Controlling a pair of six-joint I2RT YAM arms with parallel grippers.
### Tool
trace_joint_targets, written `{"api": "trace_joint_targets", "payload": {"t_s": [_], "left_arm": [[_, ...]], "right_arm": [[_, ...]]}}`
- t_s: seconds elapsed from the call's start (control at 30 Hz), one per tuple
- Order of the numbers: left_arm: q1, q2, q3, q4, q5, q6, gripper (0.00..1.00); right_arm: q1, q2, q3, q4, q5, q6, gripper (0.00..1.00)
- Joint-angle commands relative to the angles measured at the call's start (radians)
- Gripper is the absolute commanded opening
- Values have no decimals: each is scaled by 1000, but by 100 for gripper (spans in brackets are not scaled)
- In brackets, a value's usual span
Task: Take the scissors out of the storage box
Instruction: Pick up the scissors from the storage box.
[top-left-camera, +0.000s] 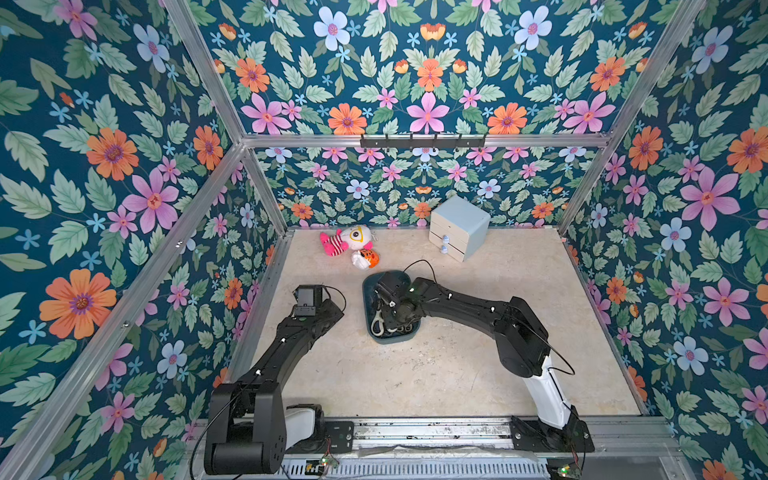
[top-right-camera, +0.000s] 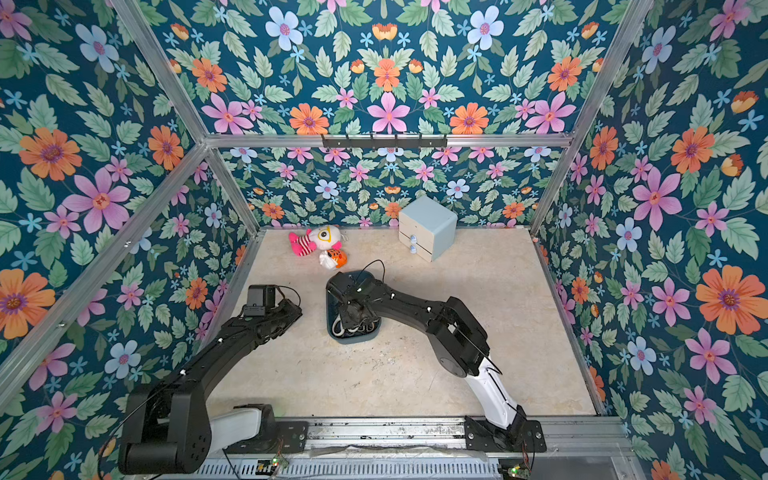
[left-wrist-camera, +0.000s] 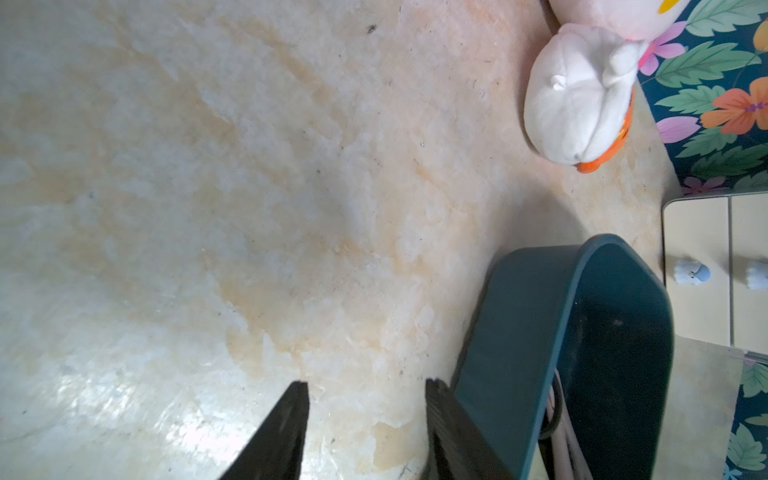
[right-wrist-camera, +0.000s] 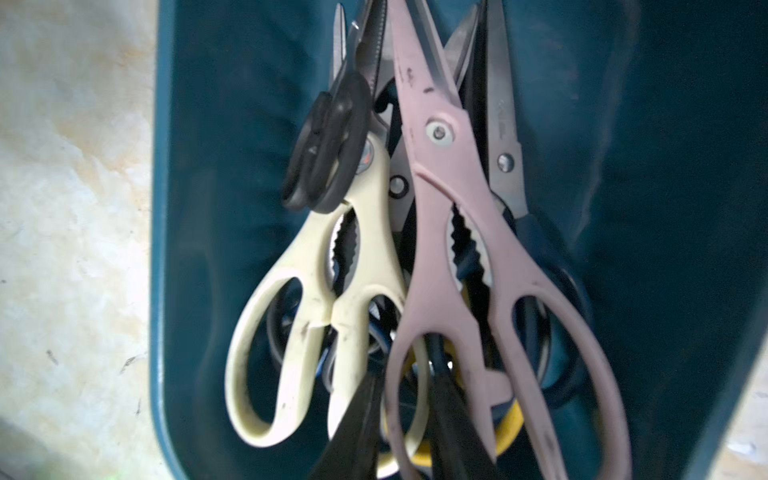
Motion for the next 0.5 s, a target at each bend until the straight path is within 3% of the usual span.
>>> {"api": "trace_joint_targets", "payload": {"t_s": [0.0,0.47], "left_arm": [[2,-8,0,5,-7,1,51],[4,-40,-6,-2,-7,-13,51]], "right_arm": [[2,2,-4,-1,17,10,21],[2,-101,-21,39,-8,-1,8]]}}
